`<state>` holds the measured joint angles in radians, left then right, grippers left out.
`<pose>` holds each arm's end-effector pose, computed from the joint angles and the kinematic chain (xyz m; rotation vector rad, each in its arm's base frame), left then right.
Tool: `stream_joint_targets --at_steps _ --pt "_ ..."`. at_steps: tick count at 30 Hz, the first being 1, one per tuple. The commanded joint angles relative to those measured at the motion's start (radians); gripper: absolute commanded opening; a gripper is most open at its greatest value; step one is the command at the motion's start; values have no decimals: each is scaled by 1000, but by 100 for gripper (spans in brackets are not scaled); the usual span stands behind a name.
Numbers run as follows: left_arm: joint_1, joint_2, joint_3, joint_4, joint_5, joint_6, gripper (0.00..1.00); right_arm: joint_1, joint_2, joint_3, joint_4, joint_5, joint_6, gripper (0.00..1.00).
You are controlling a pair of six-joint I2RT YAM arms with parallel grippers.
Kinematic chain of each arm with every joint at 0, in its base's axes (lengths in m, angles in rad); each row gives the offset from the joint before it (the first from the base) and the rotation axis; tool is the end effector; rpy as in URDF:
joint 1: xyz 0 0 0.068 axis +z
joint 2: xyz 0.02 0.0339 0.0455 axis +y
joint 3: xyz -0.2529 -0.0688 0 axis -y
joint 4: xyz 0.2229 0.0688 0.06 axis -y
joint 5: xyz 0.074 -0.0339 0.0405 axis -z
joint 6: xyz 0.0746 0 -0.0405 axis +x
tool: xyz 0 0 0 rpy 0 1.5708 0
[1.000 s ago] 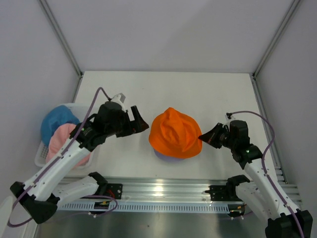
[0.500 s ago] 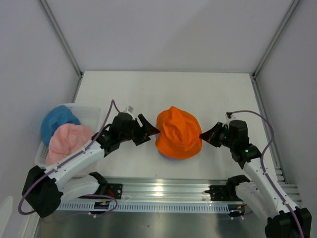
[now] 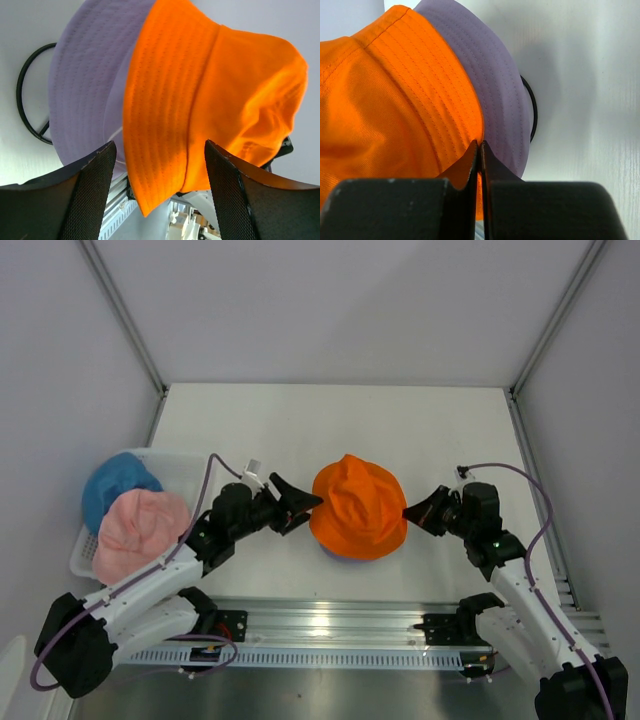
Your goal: Stack the hats
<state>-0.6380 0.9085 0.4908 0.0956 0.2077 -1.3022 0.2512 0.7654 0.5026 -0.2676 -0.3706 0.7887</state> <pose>0.1772 -0.1505 0.2308 -0.5577 2.1208 -1.4285 0.1795 0.0740 0.2161 0.3588 2.1986 0.9907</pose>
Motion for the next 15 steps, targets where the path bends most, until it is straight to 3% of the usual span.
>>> stream_joint_targets --at_steps 1,6,9,10,11,12,15 --pt "-9 24 3 84 -1 -25 75 5 2 -12 57 4 11 0" --pt "-28 49 -17 116 -21 -40 79 5 5 -10 59 -8 12 0" --pt "-31 79 -32 182 -4 -55 68 5 5 -9 59 -7 11 0" --pt "-35 89 -31 193 -4 -55 55 5 5 -10 59 -5 12 0" --pt "-37 98 -31 202 -2 -58 49 5 6 -9 61 -5 12 0" --pt "-38 110 -17 207 -2 -58 34 5 9 -9 61 -4 12 0" --pt "-42 116 -12 178 -24 -57 5 5 12 -6 54 -1 14 0"
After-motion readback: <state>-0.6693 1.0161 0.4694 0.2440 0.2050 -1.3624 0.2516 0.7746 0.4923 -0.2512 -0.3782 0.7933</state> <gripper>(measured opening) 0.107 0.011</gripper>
